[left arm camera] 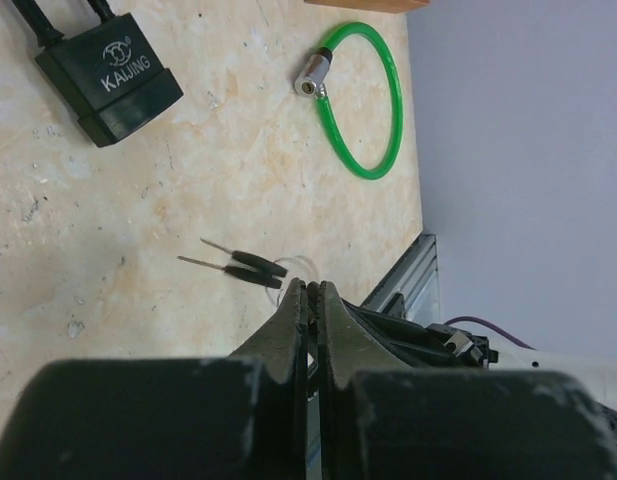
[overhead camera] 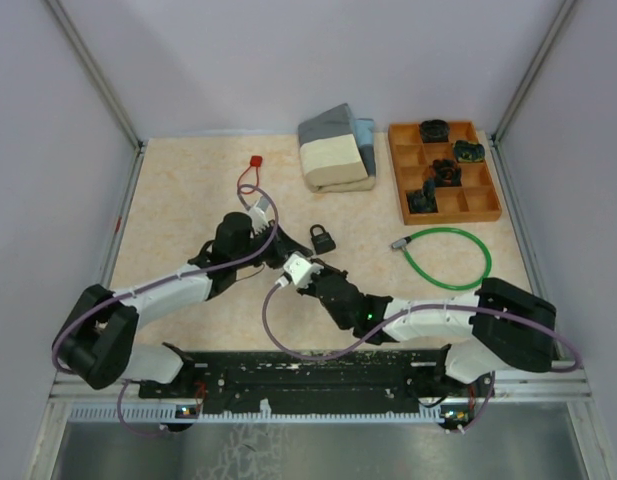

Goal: Unlock with the key
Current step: Pick up the key from the center of the board.

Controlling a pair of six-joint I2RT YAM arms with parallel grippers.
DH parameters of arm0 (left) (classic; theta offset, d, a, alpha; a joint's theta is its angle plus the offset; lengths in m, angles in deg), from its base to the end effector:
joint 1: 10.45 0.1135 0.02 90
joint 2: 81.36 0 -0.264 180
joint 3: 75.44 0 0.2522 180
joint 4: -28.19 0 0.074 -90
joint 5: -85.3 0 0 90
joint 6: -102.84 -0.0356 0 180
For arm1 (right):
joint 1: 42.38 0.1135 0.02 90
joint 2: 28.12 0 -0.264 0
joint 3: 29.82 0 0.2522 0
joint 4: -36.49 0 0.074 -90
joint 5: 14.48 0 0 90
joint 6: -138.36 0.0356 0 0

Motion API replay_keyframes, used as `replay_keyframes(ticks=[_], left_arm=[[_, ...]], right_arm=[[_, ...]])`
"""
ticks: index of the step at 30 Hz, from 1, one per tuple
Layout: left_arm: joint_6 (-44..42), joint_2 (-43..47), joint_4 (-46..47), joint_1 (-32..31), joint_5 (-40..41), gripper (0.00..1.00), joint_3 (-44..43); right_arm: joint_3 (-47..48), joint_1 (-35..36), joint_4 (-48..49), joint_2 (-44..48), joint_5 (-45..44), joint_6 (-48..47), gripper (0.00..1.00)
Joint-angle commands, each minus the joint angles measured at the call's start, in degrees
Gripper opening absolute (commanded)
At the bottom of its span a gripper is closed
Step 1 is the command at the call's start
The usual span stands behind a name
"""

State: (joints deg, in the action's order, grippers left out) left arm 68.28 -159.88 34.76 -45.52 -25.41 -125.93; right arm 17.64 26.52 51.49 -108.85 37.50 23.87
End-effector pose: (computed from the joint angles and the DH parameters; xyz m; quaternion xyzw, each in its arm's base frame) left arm 0.2301 -0.1769 0.2144 -0.0441 0.8180 -0.4980 0.2844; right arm 0.1231 0.2582 0.2037 -0.4267 0.6644 -0.0351 0.6126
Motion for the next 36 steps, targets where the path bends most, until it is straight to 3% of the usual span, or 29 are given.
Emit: replay_keyframes(ticks=[1,9,19,29,36], left_arm=[[-5.91,3.06,-0.52,-0.44,3.82,0.0,-1.61],[-13.11,6.2,2.0,-0.17,5.32,0.0,-0.01],[-25.66,7.32,8.8,1.18,-0.15,0.0,1.84],[-37.89,9.43,12.68,1.76,-12.17,0.0,1.61],[-40.42,9.53,15.82,1.83,-19.74,0.0,1.42]], right_arm=[[-0.41,1.51,4.95,4.04,3.19,0.36,0.19],[-1.56,-0.2,3.28,7.97,8.25,3.94,0.38],[-4.26,-7.28,-1.63,17.34,27.34,10.91,0.57],[-8.87,-23.36,2.43,25.53,57.14,23.61,0.62],[-13.34,-36.34,14.92,26.91,75.34,35.36,0.64]])
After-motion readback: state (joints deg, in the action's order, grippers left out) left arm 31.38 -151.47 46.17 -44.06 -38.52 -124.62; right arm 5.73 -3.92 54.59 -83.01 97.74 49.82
